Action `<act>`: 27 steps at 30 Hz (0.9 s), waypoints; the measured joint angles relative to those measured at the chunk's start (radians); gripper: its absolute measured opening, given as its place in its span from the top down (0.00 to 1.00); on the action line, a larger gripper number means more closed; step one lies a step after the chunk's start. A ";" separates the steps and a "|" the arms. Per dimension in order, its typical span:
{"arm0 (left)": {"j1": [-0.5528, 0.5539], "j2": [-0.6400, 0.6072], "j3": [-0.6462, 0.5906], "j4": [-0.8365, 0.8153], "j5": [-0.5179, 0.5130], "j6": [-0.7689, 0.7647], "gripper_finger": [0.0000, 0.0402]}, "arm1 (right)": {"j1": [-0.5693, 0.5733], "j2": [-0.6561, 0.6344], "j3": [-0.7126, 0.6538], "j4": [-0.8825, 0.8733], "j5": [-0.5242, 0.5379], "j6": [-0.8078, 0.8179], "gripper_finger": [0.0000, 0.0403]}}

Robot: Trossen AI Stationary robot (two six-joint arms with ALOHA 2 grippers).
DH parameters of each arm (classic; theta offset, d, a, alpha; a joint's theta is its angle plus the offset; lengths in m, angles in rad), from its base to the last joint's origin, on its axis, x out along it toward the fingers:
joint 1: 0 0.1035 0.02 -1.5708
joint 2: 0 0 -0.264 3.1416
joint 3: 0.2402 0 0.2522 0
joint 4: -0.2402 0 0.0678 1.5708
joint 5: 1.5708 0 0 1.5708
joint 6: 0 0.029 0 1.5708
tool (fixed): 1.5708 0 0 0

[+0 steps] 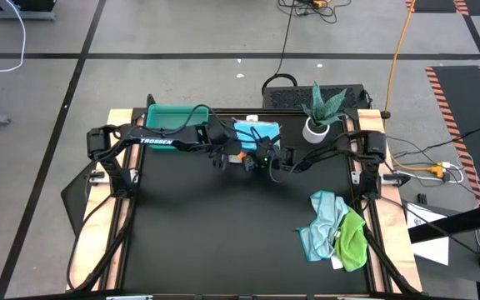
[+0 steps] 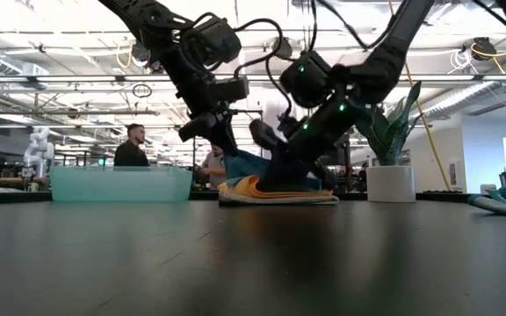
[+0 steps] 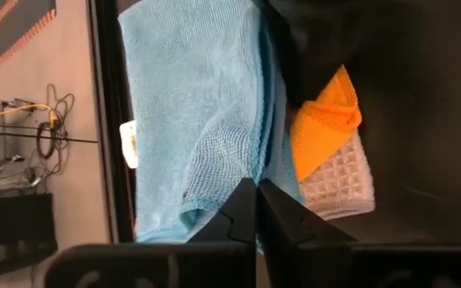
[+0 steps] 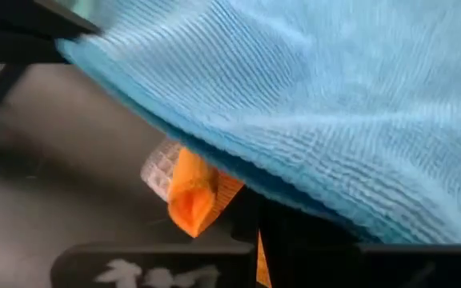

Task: Fold microfiber towels
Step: Stack the folded blue microfiber towel on top of the folded gray microfiber towel

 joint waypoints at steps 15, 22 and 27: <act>0.000 0.000 0.000 -0.032 0.031 -0.018 0.99 | 0.005 0.060 0.107 0.134 -0.105 -0.087 1.00; 0.000 0.000 0.000 -0.044 0.029 -0.022 0.98 | 0.010 0.060 0.120 0.116 -0.129 -0.144 1.00; -0.007 -0.002 0.000 -0.116 -0.042 -0.099 0.99 | 0.011 0.055 0.120 0.101 -0.189 -0.141 1.00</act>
